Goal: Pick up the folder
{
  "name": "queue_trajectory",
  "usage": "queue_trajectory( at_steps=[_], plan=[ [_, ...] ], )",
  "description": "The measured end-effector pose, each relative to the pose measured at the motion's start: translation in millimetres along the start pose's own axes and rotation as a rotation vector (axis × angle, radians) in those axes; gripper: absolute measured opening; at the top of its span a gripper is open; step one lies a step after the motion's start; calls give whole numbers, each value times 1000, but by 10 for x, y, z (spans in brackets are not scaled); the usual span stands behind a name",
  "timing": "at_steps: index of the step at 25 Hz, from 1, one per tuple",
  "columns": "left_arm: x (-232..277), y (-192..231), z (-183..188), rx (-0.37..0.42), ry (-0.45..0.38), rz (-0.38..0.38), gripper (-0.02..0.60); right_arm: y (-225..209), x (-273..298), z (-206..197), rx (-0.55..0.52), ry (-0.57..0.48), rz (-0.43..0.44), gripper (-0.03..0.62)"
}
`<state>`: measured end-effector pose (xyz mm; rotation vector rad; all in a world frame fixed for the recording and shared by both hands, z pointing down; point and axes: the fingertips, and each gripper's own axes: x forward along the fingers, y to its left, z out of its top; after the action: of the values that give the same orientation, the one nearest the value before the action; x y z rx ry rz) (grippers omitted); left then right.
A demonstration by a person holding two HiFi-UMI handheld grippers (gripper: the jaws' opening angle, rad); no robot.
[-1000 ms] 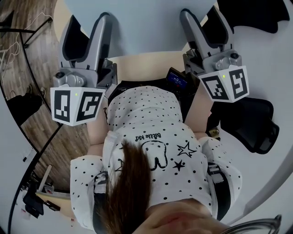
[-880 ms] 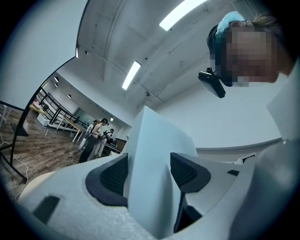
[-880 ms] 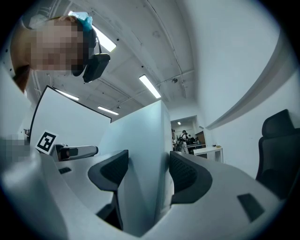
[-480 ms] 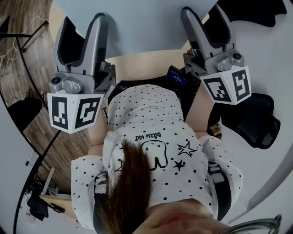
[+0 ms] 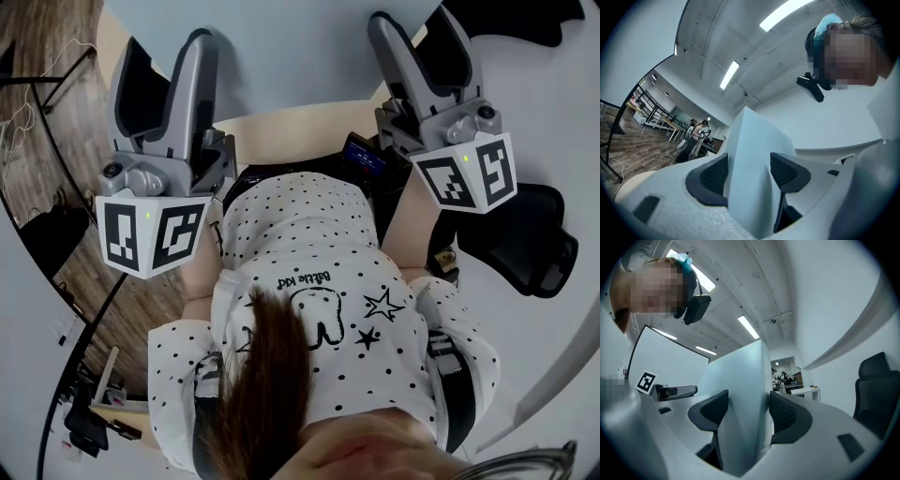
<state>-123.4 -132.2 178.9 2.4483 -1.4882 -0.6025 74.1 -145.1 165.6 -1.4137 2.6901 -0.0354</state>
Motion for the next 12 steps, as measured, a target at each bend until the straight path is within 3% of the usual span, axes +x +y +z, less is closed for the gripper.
queue_trajectory(
  at_steps=[12],
  plan=[
    [65,27,-19,-14,6,-40,281,-16,-13,-6,-3,12,-31,265]
  ],
)
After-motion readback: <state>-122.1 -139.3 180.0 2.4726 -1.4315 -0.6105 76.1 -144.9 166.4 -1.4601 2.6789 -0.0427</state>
